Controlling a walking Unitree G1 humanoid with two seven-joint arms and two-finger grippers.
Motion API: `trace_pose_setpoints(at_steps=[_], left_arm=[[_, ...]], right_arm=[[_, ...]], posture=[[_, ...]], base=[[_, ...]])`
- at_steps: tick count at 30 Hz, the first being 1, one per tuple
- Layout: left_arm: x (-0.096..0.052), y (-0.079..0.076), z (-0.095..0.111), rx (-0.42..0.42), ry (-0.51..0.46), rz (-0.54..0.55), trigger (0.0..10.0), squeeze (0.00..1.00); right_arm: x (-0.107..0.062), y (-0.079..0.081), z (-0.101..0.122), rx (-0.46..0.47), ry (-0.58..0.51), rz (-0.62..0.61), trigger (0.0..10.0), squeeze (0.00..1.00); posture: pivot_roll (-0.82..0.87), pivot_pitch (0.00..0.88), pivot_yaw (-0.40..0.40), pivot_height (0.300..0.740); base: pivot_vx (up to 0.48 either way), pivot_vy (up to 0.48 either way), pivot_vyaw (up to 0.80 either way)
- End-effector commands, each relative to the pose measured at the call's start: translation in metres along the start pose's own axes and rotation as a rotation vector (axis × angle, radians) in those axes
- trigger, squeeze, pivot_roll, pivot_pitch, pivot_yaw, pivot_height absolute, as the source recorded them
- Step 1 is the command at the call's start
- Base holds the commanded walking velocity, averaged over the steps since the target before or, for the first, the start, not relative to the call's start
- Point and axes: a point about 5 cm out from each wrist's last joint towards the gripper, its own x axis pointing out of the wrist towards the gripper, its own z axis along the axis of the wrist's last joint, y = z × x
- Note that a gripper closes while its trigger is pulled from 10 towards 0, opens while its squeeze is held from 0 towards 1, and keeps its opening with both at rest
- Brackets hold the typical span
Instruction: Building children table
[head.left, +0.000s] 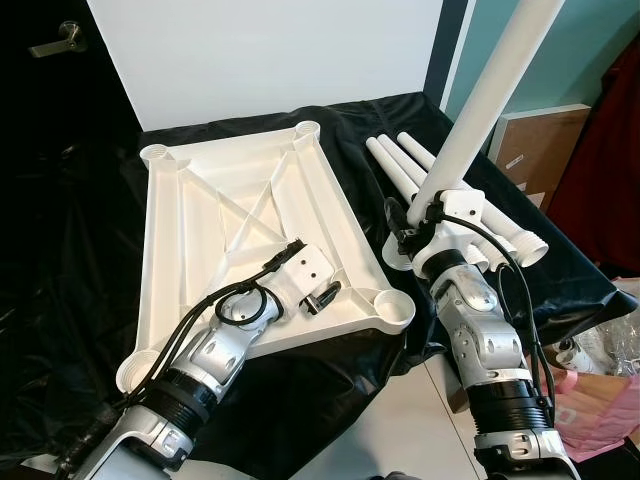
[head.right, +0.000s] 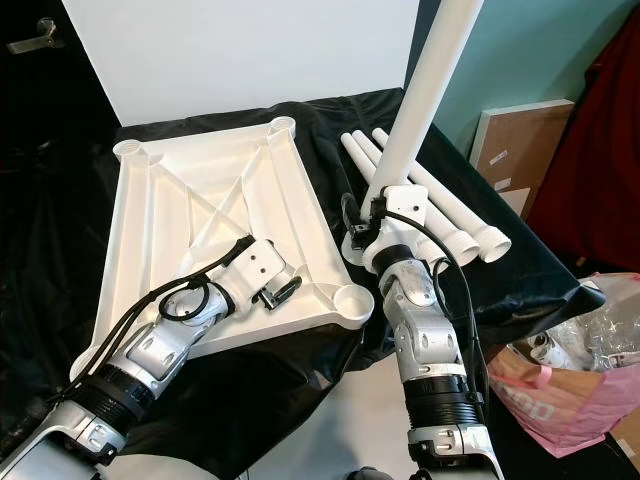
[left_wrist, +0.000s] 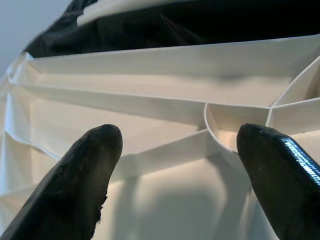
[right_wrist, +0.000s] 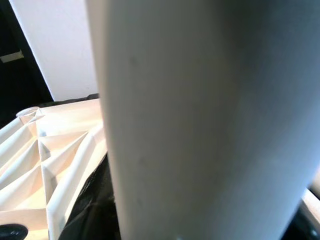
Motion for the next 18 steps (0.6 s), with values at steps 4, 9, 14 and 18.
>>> trace_pose_setpoints(at_steps=[4, 9, 14, 18], left_arm=[[0.006, 0.017, -0.017, 0.071, 0.130, 0.125, 10.0, 0.00], [0.017, 0.034, -0.016, 0.137, 0.183, 0.220, 10.0, 0.00], [0.020, 0.049, -0.013, 0.148, 0.184, 0.280, 10.0, 0.00], [0.018, 0.052, 0.002, -0.049, 0.056, 0.261, 10.0, 0.00]], right_arm=[[0.000, 0.003, 0.005, -0.001, -0.026, 0.015, 10.0, 0.00], [0.000, 0.004, 0.005, 0.003, -0.030, 0.015, 10.0, 0.00], [-0.002, 0.007, 0.003, -0.002, -0.022, 0.029, 10.0, 0.00], [-0.009, 0.008, -0.002, -0.017, -0.011, 0.050, 10.0, 0.00]], posture=[[-0.05, 0.038, 0.001, 0.740], [-0.06, 0.048, 0.002, 0.740], [-0.07, 0.057, 0.009, 0.740], [-0.07, 0.069, 0.015, 0.740]], base=[[0.000, 0.000, 0.00], [0.000, 0.000, 0.00], [0.000, 0.000, 0.00], [0.000, 0.000, 0.00]])
